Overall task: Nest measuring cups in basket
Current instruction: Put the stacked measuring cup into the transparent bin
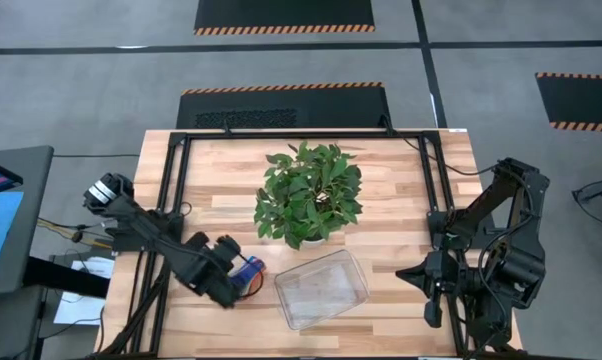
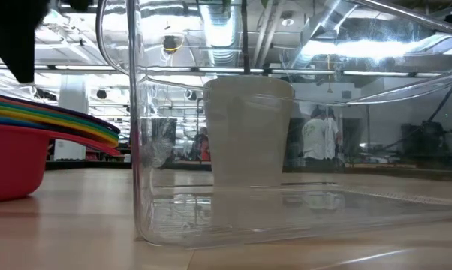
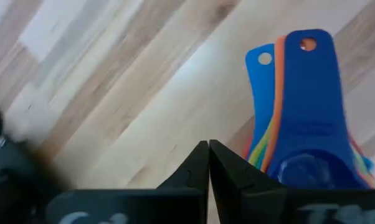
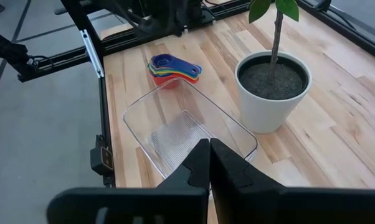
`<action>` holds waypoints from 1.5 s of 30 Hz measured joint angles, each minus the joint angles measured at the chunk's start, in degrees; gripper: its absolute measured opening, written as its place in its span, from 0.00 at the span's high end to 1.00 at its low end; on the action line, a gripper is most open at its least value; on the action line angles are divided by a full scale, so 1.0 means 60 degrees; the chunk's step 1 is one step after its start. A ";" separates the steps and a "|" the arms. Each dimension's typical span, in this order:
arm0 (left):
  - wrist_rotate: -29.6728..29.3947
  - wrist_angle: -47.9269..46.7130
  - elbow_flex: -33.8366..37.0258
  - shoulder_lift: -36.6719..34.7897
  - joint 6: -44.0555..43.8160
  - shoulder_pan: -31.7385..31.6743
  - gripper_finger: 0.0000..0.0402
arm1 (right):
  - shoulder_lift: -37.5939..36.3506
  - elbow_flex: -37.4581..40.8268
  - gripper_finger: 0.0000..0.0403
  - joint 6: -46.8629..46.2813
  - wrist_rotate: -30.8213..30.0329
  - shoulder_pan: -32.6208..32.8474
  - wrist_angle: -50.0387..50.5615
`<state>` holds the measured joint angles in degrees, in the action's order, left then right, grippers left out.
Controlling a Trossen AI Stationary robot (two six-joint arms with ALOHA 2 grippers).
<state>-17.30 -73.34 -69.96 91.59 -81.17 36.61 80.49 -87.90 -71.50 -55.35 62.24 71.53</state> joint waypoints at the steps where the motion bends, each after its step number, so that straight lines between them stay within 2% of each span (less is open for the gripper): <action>1: 0.0017 0.0266 0.0175 0.0011 0.0278 -0.0090 1.00 | 0.0000 0.0000 0.94 0.0003 0.0003 -0.0001 -0.0006; 5: 0.0183 0.1324 0.0846 0.0007 0.0837 -0.0499 1.00 | 0.0000 0.0000 0.93 0.0003 0.0008 -0.0002 -0.0036; 9: 0.0206 0.1646 0.1289 0.0007 0.0949 -0.0832 1.00 | 0.0000 0.0000 0.93 0.0007 0.0117 -0.0003 -0.0037; 16: 0.1016 0.3127 0.2013 0.0007 0.1931 -0.1343 1.00 | 0.0000 0.0000 0.93 0.0029 0.0273 0.0014 -0.0113; 27: 0.1493 0.4322 0.2020 0.0007 0.2876 -0.1883 1.00 | 0.0000 0.0000 0.93 0.0025 0.0270 0.0069 -0.0176; 34: 0.1919 0.4019 0.2020 0.0007 0.2808 -0.1783 1.00 | 0.0000 0.0000 0.93 0.0025 0.0270 0.0069 -0.0175; 40: 0.1545 0.3740 0.2020 0.0007 0.2886 -0.1952 1.00 | 0.0000 0.0001 0.93 0.0253 0.0284 0.0069 -0.0277; 45: 0.1773 0.4778 0.2020 0.0007 0.3700 -0.2216 1.00 | 0.0000 0.0000 0.93 0.0284 0.0403 0.0069 -0.0258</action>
<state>-6.66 -44.67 -57.84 91.64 -58.96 23.31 80.49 -87.90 -69.80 -52.94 62.65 69.98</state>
